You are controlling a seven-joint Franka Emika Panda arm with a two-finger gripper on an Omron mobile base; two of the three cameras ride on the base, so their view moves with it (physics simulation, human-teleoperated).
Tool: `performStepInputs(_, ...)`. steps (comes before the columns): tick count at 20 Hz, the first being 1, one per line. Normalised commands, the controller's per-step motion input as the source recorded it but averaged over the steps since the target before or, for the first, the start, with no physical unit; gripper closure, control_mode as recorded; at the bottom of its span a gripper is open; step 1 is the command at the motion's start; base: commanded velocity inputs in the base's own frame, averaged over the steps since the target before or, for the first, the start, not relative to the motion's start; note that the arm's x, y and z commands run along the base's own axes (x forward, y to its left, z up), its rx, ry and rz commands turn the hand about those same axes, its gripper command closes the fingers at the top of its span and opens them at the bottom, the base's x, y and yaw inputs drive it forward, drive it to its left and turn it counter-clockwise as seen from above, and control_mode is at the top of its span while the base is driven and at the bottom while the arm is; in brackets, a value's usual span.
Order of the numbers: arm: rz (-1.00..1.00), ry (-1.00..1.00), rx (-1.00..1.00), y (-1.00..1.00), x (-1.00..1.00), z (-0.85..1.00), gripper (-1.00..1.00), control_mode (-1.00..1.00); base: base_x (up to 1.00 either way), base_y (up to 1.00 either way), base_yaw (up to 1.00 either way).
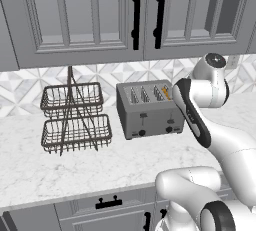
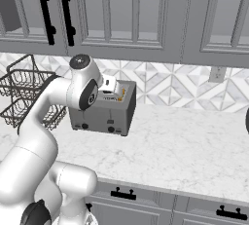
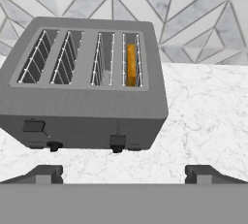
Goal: Start the toaster. Once the lever pops up, take the bread to the plate on the dining counter.
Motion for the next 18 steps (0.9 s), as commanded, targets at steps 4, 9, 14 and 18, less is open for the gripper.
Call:
performStepInputs(4, 0.00, 0.00, 0.00, 0.00, 0.00, 0.00, -1.00, -1.00, 0.00, 0.00, 0.00)
performStepInputs(9, 0.00, 0.00, 0.00, 0.00, 0.00, 0.00, -1.00, -1.00, 0.00, 0.00, 0.00)
performStepInputs(14, 0.00, 0.00, 0.00, 0.00, 0.00, 0.00, -1.00, -1.00, 0.00, 0.00, 0.00)
performStepInputs(18, 0.00, 0.00, 0.00, 0.00, 0.00, 0.00, -1.00, -1.00, 0.00, 0.00, 0.00)
